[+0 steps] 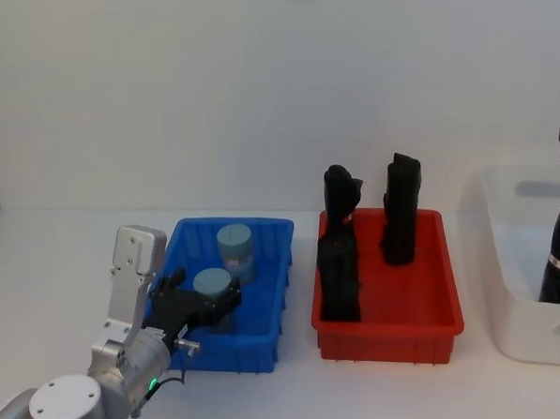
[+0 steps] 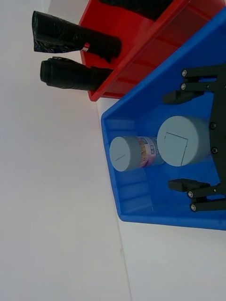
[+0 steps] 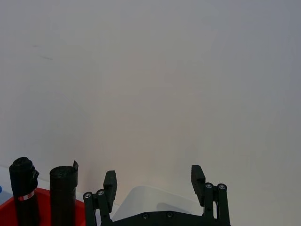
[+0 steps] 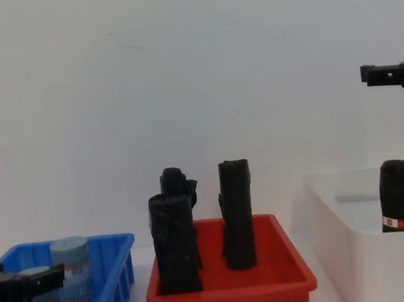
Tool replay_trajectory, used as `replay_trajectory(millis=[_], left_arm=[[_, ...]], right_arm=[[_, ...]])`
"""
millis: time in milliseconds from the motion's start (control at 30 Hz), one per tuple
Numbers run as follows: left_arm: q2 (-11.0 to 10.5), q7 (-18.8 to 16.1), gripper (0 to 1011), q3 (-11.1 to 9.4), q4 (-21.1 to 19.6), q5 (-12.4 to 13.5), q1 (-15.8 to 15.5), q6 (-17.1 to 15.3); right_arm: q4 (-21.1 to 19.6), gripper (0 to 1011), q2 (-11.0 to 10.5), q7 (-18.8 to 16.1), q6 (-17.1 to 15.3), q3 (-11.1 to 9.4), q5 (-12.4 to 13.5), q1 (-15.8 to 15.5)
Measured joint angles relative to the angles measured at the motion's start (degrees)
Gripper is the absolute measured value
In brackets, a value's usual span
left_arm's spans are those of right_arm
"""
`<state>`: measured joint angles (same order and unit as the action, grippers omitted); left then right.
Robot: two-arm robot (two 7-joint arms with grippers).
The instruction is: Pick the cotton swabs from the blue box and place them into the white box.
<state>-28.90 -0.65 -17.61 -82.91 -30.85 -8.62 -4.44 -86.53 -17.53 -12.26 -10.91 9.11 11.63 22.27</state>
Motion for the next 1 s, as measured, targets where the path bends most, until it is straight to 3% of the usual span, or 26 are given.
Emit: replay_trajectory(millis=[767,1000], left_arm=[[1.42,2.63,998,0.49,4.23,1.41,-3.16,-3.17],[1.56,2.79,856,0.54,4.61,1.57,-3.47,-3.53]], right_arm=[[0.00,1001,0.00,0.00,0.00,0.00,0.00,0.00],[0.00,1001,0.00,0.00,0.00,0.00,0.00,0.00]])
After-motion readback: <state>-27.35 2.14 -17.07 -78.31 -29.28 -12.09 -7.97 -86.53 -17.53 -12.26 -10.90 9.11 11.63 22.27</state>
